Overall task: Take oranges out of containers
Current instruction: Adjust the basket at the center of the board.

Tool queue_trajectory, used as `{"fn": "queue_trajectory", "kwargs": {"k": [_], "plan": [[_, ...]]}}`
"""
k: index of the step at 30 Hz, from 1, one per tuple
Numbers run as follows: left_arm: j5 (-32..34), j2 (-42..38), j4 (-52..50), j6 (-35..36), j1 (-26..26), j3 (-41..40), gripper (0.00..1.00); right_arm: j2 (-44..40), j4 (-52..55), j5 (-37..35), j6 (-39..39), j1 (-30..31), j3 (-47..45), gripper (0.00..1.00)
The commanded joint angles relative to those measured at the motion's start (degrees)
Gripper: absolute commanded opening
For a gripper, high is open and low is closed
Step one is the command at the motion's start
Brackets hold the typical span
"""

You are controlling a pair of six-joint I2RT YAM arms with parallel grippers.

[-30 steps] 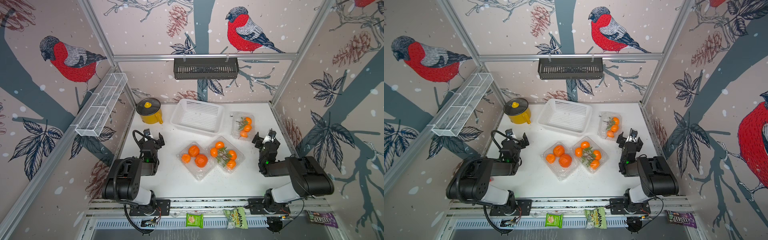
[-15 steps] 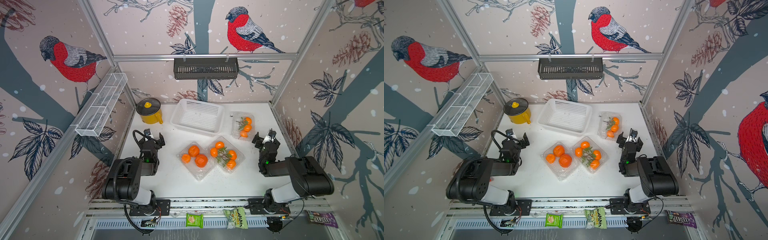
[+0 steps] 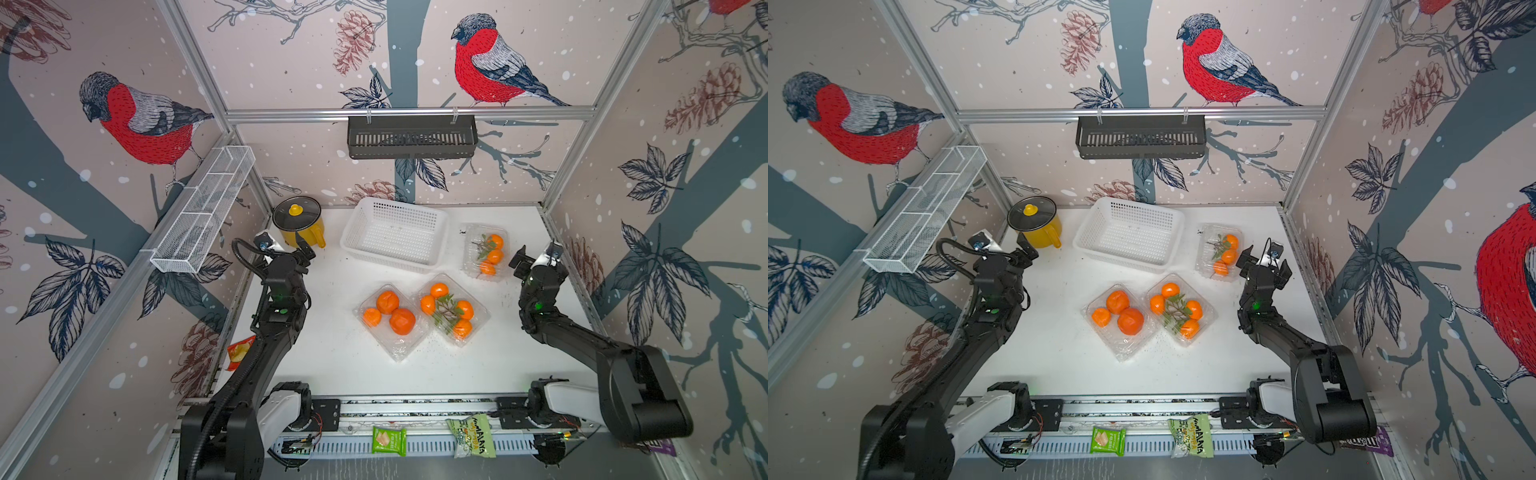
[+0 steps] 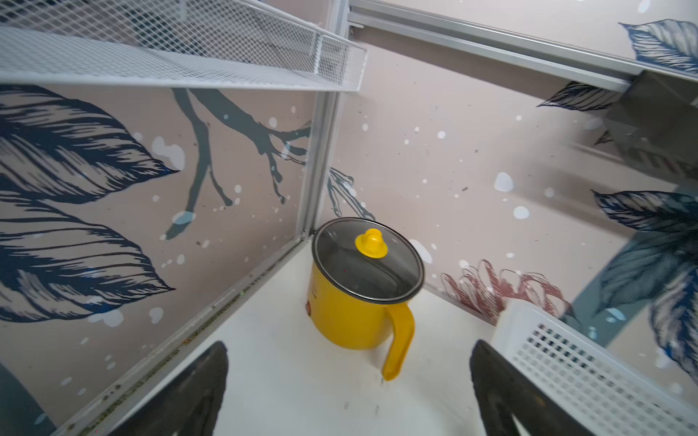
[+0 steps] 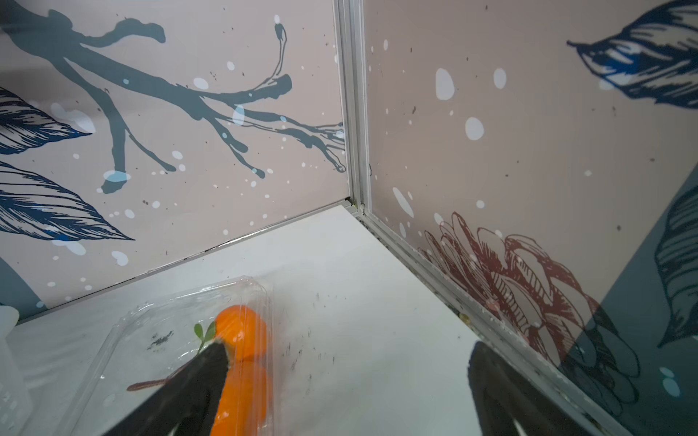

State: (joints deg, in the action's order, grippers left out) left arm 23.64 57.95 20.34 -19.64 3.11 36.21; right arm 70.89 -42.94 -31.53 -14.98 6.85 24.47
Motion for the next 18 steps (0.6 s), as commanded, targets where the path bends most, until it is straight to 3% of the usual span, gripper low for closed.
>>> {"fn": "queue_trajectory", "kwargs": {"k": [1,4,7,11,15,18], "plan": [[-9.19,-2.08,-22.47,-11.60,-0.21,3.98,0.98,-2.96,18.03,-2.86,-15.99,-1.02,4.04,1.00],[-20.81,-4.98,-24.16,-11.93,-0.02,3.52,0.98,-5.97,21.72,9.32,-19.32,-3.42,5.49,1.00],[-26.63,-7.53,-20.14,-16.21,0.55,-0.37,0.98,-7.08,25.27,16.95,-20.55,-2.68,6.94,1.00],[-29.22,-5.33,-17.11,-19.80,4.56,-0.28,0.98,-4.65,33.79,18.39,-19.09,1.47,10.68,1.00],[-26.68,1.23,-16.85,-19.97,12.73,3.73,0.98,-1.31,38.52,19.70,-17.11,8.36,14.00,1.00],[-28.81,6.39,-17.43,-21.55,13.75,6.52,0.98,3.61,41.55,19.24,-16.82,14.64,18.94,1.00]]}}
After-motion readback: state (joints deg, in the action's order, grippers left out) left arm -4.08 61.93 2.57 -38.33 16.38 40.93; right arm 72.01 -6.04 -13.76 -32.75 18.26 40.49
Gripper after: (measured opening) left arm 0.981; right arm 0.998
